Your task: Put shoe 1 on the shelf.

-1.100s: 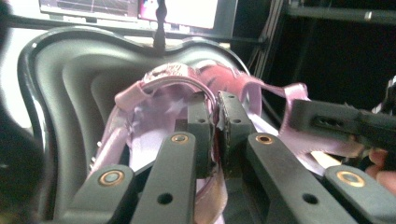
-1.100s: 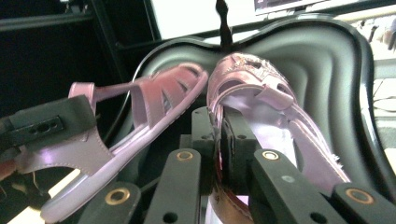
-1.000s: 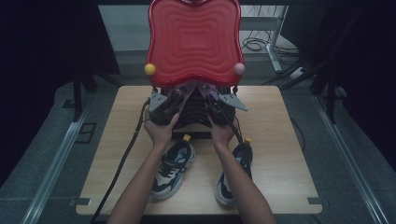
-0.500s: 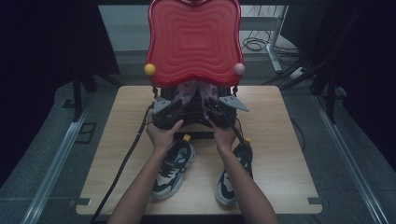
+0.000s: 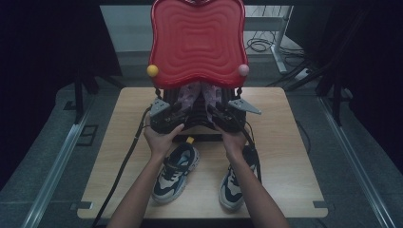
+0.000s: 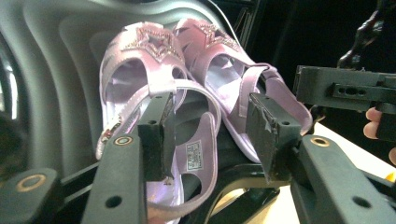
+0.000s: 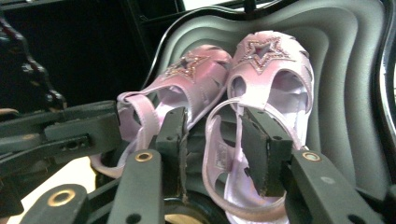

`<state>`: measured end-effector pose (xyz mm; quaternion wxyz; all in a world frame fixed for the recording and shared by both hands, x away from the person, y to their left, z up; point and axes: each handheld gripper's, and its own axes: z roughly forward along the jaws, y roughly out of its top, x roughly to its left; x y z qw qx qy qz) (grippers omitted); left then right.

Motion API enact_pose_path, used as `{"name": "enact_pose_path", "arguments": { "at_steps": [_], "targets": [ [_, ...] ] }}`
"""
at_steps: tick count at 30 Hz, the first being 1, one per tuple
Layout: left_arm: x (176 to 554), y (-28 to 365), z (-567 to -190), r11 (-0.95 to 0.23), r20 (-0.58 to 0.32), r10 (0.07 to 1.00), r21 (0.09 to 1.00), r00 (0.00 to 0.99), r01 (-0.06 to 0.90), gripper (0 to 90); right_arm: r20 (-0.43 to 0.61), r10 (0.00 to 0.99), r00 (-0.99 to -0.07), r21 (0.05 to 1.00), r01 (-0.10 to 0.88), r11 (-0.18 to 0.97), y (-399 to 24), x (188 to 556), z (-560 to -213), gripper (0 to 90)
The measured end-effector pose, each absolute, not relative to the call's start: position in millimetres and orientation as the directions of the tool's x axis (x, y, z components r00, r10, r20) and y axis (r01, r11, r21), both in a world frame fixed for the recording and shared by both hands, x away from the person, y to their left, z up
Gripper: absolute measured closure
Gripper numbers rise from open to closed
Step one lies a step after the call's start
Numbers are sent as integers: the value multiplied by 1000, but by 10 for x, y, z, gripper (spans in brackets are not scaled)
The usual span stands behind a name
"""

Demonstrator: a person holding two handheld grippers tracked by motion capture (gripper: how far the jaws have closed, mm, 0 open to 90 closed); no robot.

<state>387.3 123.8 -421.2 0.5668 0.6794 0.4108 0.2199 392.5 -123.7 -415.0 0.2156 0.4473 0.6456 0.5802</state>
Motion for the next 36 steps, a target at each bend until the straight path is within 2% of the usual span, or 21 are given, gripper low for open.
{"name": "enact_pose_path", "arguments": {
  "at_steps": [11, 18, 22, 25, 36],
  "targets": [
    [3681, 1337, -4128, -31, -176, 792, 945, 585, 325, 513, 232, 784, -576, 945, 325, -40, -1358, 3696, -4114, 557],
    [3512, 1443, -4162, -36, -187, 777, 940, 601, 340, 514, 178, 756, -630, 952, 305, 29, -1480, 3516, -4124, 533],
    [3410, 1505, -4193, -37, -201, 770, 933, 605, 357, 514, 157, 749, -643, 953, 298, 56, -1547, 3402, -4148, 528],
    [3300, 1531, -4239, -59, -173, 780, 937, 602, 345, 518, 149, 758, -635, 950, 304, 68, -1599, 3307, -4189, 538],
    [2998, 1665, -4402, -77, -206, 753, 916, 625, 394, 514, 143, 727, -671, 942, 318, 108, -1753, 3044, -4278, 539]
  ]
}}
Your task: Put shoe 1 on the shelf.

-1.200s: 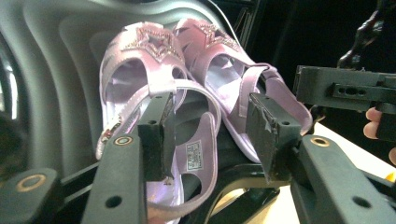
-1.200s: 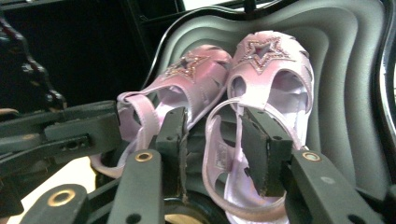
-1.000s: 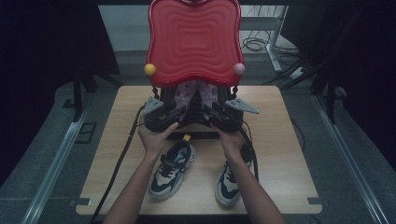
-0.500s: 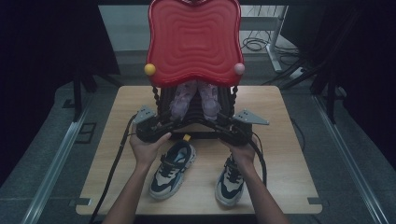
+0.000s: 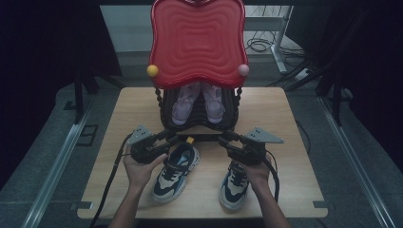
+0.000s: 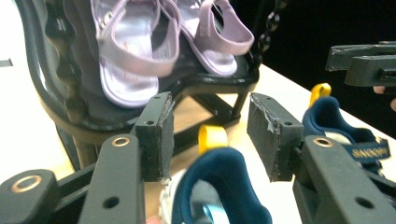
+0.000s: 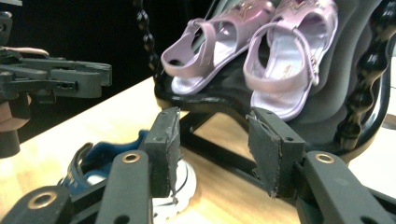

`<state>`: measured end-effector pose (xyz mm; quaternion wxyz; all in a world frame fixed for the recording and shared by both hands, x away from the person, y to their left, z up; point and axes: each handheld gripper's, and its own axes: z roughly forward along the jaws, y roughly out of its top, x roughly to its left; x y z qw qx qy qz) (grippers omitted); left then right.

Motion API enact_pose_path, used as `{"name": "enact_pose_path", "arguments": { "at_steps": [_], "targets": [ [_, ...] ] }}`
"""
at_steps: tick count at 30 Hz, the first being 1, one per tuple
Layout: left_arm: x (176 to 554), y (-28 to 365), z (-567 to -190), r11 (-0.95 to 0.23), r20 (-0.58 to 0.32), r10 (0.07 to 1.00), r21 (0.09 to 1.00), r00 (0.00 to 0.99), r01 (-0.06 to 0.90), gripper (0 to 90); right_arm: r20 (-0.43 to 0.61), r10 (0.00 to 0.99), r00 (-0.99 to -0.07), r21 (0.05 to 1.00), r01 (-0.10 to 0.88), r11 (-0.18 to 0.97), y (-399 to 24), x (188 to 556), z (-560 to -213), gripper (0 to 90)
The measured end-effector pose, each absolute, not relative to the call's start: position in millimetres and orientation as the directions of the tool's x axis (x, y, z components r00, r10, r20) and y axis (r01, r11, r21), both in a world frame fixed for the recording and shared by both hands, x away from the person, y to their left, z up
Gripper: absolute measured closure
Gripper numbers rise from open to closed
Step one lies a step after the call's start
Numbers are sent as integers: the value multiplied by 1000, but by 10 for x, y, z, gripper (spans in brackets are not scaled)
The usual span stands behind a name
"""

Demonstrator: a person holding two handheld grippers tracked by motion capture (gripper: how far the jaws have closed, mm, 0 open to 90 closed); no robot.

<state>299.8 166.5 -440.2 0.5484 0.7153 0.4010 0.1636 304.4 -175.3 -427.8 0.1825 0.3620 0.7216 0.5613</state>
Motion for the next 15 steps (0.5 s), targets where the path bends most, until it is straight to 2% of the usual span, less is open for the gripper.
{"name": "enact_pose_path", "arguments": {
  "at_steps": [10, 15],
  "targets": [
    [2798, 1760, -4557, -86, -245, 735, 892, 633, 445, 507, 140, 715, -685, 916, 364, 169, -1794, 2905, -4453, 530],
    [2690, 1766, -4603, -128, -237, 720, 878, 652, 461, 510, 130, 708, -695, 908, 369, 196, -1795, 2829, -4476, 526]
  ]
}}
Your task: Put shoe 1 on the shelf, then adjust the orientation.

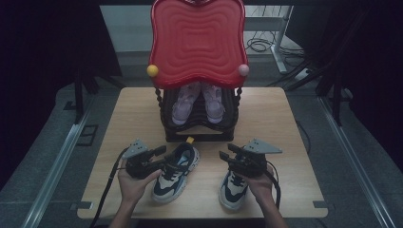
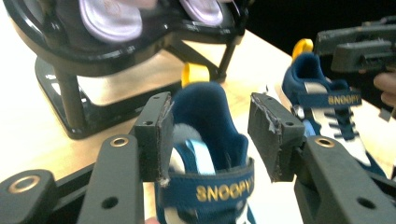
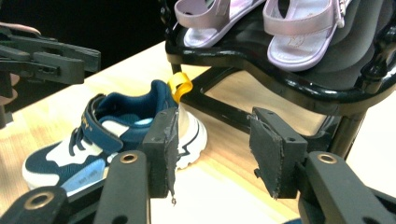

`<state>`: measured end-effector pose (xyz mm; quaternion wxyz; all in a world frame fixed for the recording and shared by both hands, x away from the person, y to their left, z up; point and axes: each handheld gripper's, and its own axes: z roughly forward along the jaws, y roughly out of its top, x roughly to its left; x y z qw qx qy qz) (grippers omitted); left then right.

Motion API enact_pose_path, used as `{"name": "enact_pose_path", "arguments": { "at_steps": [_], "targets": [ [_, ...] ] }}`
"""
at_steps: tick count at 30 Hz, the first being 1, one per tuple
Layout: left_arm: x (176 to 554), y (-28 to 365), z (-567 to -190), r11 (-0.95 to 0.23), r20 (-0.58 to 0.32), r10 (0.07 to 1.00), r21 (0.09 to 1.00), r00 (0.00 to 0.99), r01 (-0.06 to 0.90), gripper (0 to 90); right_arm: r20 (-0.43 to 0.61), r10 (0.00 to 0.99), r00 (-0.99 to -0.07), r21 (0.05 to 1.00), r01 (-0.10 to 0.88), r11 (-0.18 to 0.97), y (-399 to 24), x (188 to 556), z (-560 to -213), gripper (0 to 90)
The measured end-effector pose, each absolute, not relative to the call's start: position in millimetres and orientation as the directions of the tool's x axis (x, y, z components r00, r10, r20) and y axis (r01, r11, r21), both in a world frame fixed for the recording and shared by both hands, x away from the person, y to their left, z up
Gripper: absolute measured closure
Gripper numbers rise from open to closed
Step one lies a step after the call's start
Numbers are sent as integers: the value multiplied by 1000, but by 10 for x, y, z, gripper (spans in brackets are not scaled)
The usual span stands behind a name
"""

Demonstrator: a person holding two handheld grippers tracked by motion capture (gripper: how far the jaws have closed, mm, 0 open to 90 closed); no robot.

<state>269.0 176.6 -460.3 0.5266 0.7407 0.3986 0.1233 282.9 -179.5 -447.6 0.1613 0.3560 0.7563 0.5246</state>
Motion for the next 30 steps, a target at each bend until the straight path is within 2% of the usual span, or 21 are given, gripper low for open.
{"name": "enact_pose_path", "arguments": {
  "at_steps": [7, 17, 26, 30],
  "targets": [
    [2586, 1783, -4639, -153, -229, 706, 875, 671, 460, 538, 127, 697, -706, 890, 391, 234, -1789, 2796, -4577, 525],
    [2572, 1834, -4663, -144, -287, 662, 858, 692, 493, 571, 143, 710, -689, 903, 385, 192, -1881, 2791, -4531, 517],
    [2534, 1718, -4678, -171, -287, 630, 855, 722, 489, 790, 153, 735, -660, 905, 393, 165, -1974, 2797, -4501, 493],
    [2497, 1654, -4679, -198, -278, 612, 852, 740, 484, 857, 164, 753, -637, 901, 408, 148, -1978, 2798, -4507, 491]
  ]
}}
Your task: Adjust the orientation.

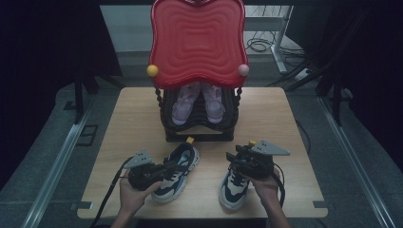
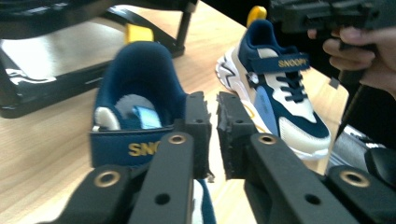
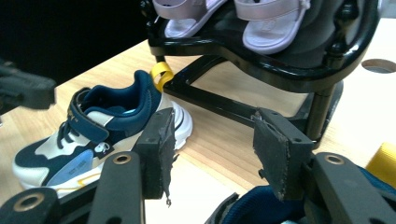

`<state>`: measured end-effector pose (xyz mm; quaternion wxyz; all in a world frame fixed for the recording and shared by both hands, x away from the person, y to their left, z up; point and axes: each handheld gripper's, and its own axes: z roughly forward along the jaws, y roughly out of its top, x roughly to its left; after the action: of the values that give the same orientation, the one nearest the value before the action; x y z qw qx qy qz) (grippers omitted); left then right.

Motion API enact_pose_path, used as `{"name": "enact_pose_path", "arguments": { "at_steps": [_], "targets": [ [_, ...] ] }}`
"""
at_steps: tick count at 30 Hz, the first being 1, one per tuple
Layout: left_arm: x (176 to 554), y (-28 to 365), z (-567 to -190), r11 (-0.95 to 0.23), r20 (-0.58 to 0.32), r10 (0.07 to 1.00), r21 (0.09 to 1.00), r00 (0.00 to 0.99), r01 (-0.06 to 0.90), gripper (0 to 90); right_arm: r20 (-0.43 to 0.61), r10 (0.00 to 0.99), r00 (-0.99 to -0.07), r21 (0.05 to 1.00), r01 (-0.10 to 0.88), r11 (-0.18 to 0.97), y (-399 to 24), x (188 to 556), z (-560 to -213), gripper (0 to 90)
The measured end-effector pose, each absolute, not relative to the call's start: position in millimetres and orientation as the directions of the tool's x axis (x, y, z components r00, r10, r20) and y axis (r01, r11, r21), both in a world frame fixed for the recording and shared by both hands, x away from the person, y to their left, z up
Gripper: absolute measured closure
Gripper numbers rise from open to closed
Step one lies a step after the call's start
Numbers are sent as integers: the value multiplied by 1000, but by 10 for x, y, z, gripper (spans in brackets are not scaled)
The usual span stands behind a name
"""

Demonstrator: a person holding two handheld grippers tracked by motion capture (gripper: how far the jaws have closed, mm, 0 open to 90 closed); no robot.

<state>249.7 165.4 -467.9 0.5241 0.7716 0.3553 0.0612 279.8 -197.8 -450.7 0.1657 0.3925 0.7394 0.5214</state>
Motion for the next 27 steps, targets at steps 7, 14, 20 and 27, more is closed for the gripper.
{"name": "enact_pose_path", "arguments": {
  "at_steps": [7, 14, 20, 27],
  "targets": [
    [2462, 1523, -4736, -261, -262, 610, 825, 748, 502, 900, 164, 766, -622, 902, 408, 139, -2015, 2781, -4501, 491],
    [2368, 1356, -4854, -344, -257, 590, 778, 766, 526, 900, 170, 775, -609, 905, 407, 121, -2068, 2777, -4477, 492],
    [2316, 1218, -5012, -429, -233, 593, 719, 771, 547, 900, 150, 782, -605, 905, 403, 138, -2050, 2772, -4495, 490],
    [2321, 1258, -5079, -441, -241, 611, 687, 754, 577, 900, 142, 785, -603, 904, 403, 146, -2026, 2773, -4504, 490]
  ]
}}
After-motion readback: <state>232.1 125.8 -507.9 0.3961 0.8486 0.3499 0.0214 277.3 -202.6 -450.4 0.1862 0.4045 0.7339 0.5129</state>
